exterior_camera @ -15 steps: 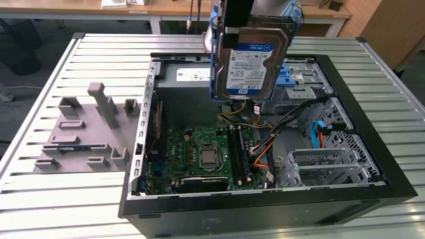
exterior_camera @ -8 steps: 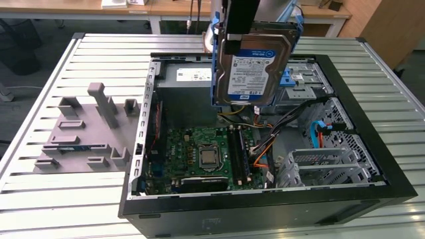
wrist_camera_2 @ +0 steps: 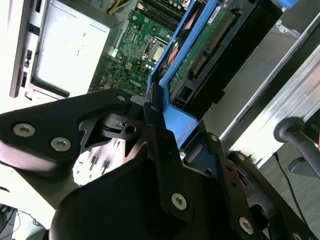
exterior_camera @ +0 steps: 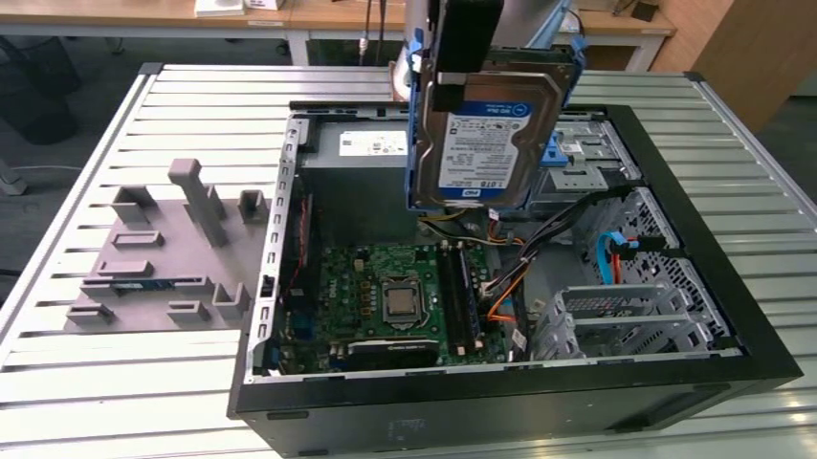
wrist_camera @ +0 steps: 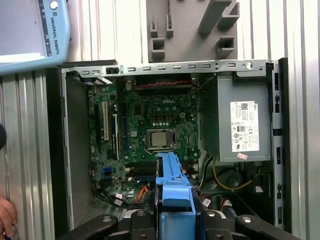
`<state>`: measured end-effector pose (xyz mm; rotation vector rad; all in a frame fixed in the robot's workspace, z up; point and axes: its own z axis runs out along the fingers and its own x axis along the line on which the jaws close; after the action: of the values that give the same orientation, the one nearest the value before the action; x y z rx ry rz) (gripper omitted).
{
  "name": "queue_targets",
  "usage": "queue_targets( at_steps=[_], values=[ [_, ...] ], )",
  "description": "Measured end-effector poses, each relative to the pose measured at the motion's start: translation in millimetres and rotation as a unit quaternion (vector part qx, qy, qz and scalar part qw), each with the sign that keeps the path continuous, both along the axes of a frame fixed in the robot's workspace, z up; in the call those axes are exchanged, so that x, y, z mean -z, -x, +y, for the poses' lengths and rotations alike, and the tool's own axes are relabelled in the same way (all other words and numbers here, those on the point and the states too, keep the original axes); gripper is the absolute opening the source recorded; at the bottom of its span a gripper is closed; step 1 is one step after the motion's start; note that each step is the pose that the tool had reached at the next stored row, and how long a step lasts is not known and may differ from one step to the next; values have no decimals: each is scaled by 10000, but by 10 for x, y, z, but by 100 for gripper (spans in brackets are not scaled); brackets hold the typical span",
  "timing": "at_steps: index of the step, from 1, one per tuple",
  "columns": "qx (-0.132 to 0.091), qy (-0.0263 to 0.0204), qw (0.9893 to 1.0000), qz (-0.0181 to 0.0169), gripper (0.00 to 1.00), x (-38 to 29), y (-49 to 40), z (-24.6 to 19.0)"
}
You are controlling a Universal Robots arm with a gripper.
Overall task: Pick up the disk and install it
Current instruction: 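Insert the disk into the insertion slot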
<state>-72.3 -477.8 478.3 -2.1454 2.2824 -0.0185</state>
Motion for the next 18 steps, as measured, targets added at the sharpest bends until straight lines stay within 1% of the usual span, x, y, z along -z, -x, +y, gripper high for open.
queue_targets(
  at_steps=[3,7,11,13,16,18],
  values=[
    [0,-2,10000,0,36,9,0,-104],
    [0,-2,10000,0,36,17,0,-204],
    [0,-3,10000,0,36,22,-6,-257],
    [0,-2,10000,4,36,28,-35,-299],
    [0,-1,10000,10,36,44,-96,-336],
    [0,-3,10000,10,36,54,-99,-360]
  ],
)
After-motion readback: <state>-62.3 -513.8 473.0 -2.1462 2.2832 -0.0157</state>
